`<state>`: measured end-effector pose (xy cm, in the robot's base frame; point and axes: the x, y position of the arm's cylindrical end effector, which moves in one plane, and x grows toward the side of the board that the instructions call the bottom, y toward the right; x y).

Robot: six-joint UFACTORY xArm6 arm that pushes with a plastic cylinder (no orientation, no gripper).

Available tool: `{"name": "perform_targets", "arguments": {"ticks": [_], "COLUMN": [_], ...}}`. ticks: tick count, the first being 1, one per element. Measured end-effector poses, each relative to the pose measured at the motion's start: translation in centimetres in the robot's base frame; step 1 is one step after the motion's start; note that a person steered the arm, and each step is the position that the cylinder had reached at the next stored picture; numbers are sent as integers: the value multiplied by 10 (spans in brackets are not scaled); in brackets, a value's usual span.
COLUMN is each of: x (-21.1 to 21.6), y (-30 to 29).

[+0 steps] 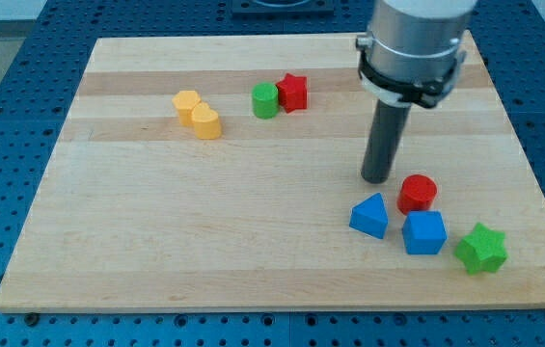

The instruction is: Point your arm to the center left

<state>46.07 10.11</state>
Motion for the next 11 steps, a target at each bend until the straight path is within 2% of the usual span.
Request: {"name": "perform_targets", "arguments": {"ticks": [1,6,10,11], "x": [-26,-29,-29,-64], "y": [-30,-267,-406,-400]}}
